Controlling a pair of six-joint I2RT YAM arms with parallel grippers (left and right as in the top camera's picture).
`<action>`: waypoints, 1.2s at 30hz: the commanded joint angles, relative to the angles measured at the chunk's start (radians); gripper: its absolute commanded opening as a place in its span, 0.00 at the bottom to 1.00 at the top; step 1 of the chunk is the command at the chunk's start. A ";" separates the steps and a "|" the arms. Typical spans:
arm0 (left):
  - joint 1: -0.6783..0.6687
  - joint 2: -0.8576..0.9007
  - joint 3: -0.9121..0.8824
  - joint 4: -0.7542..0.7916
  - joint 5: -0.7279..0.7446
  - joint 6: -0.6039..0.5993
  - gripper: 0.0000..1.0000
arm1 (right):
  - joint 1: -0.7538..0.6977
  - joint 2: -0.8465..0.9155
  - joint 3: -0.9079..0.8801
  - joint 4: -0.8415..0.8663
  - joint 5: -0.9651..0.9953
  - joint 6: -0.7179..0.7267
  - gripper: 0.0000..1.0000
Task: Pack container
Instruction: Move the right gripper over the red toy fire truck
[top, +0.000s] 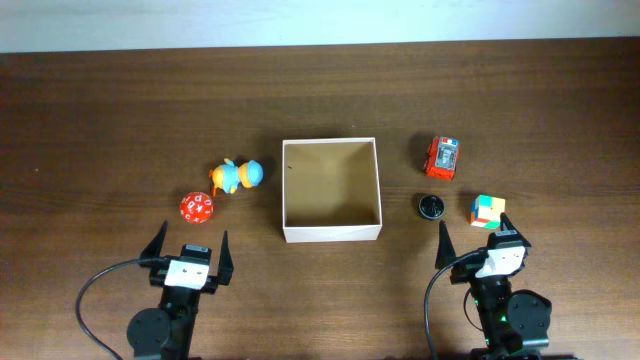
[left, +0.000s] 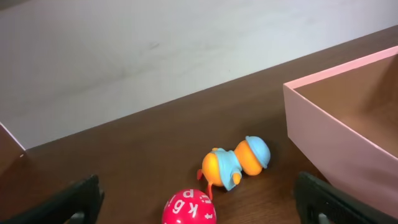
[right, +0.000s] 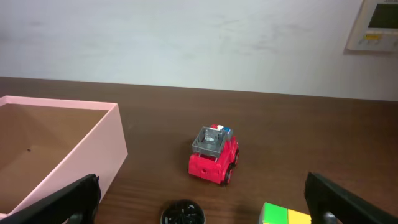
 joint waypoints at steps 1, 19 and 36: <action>-0.005 -0.008 -0.007 0.000 -0.004 0.012 0.99 | 0.008 -0.012 -0.007 -0.003 0.002 0.001 0.99; -0.005 -0.008 -0.007 0.000 -0.004 0.012 0.99 | 0.008 -0.012 -0.007 -0.003 0.002 0.001 0.99; -0.005 -0.008 -0.007 0.000 -0.004 0.012 0.99 | 0.008 -0.012 -0.007 0.046 -0.067 0.053 0.99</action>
